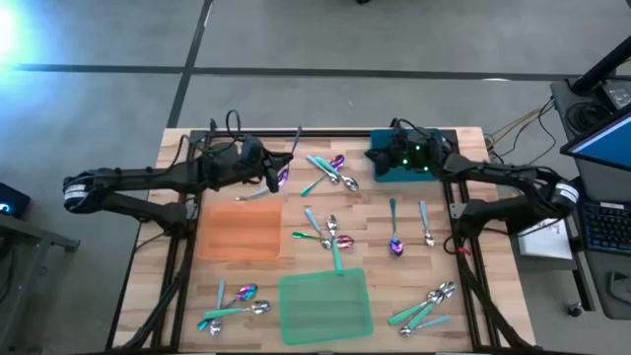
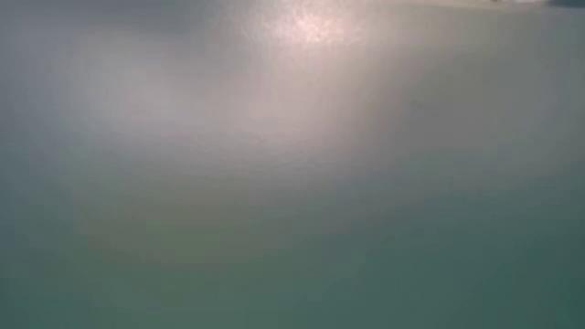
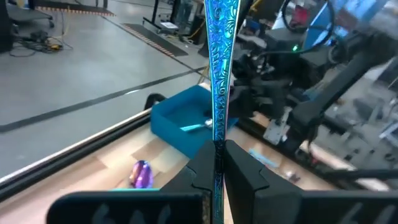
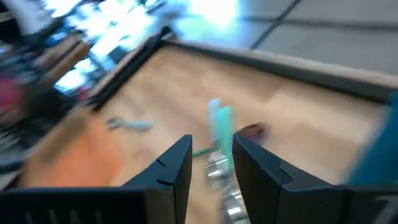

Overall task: Sort silverware by color (type)
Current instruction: Put the top left purple spoon into the green bin

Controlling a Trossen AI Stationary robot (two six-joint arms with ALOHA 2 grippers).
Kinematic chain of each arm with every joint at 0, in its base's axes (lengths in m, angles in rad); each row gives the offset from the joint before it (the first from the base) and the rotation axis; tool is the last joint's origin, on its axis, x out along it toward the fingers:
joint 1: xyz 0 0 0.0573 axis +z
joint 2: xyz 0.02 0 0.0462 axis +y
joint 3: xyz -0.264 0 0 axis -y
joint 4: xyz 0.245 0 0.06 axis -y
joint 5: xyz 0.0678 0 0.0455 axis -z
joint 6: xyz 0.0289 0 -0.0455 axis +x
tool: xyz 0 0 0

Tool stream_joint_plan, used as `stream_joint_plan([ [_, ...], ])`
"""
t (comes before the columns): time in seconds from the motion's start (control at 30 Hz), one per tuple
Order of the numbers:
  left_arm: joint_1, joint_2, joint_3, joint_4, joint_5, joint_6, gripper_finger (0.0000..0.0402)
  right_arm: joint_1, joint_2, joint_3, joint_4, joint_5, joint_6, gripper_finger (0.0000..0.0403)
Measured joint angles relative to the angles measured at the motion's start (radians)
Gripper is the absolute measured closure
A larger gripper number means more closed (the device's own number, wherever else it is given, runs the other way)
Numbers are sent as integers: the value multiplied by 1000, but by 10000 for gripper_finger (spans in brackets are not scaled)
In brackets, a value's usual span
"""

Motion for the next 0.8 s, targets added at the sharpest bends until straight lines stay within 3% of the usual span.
stream_joint_plan([
  [0.17,-21,59,-30,51,10,183,400,121,79,0,271,-152,-2,302],
  [0.33,-27,146,-62,192,11,133,400,239,104,6,414,-151,-3,288],
  [0.57,-58,271,-71,413,64,80,400,331,107,22,415,98,-3,259],
  [0.8,-96,392,-73,592,77,55,400,340,116,52,416,114,16,257],
])
